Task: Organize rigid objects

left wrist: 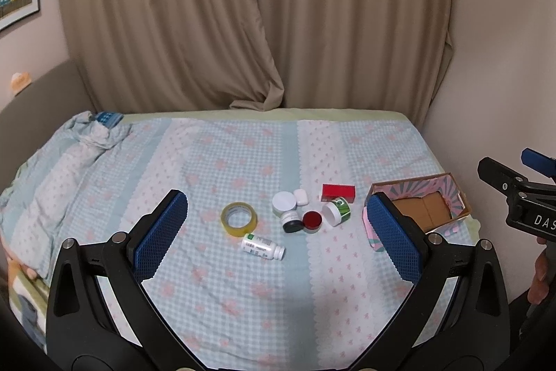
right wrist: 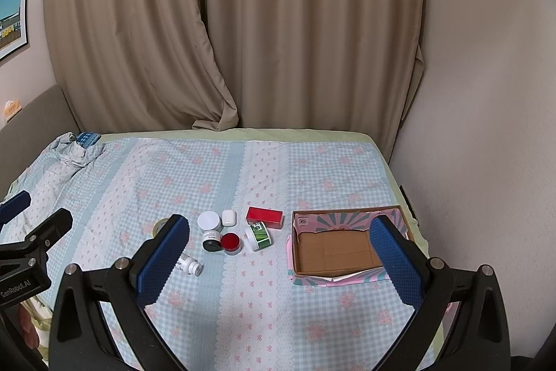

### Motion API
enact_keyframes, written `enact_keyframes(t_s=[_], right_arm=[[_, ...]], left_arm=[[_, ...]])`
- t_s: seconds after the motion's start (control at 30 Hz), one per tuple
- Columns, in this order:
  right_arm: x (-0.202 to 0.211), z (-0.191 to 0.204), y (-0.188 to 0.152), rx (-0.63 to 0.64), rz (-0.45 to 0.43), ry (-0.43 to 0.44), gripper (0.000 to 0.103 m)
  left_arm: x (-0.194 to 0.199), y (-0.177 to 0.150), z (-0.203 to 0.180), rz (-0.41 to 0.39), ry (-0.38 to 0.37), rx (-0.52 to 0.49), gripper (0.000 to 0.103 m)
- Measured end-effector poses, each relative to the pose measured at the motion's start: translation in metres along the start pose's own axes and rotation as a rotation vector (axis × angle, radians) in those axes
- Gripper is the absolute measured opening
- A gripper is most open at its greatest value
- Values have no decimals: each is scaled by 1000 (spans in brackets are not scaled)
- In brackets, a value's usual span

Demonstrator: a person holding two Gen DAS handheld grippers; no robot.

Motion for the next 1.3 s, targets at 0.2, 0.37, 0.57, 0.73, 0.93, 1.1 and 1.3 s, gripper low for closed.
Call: enact_keyframes(t_s=[0.2, 0.37, 0.57, 0.73, 0.93, 1.1, 1.3], right_arm=[[0, 1, 1, -1, -1, -1, 103], [0, 0, 2, -5, 0, 0, 103], [0, 1, 1, -4, -1, 1, 103], [0, 1, 1, -3, 1, 3, 103], [-2, -1, 1, 1, 10, 11, 103], [-18, 5, -8, 12, 52, 56, 103], [-48, 27, -36, -8, 124, 76, 103]], left_arm=[[0, -1, -1, 5, 0, 5, 103], [1, -1, -1, 9, 2, 5, 103], [0, -1, -2, 16, 1, 9, 103], [0, -1, -2, 27, 0, 26, 103], [-6, -6, 7, 73, 26, 68, 103], [-17, -22, 29, 134, 78, 84, 103], [-55, -62, 72, 242, 77, 105, 103]])
Point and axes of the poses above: each gripper's, at about its wrist camera, not at the fingertips, and x roughly against the way its jaws point, z to its left, y to its top, the point moved 9 cm from there along -x, roughly the way its jaws point, and after that the axes turned 13 degrees about -z, right-handed, at the moved point
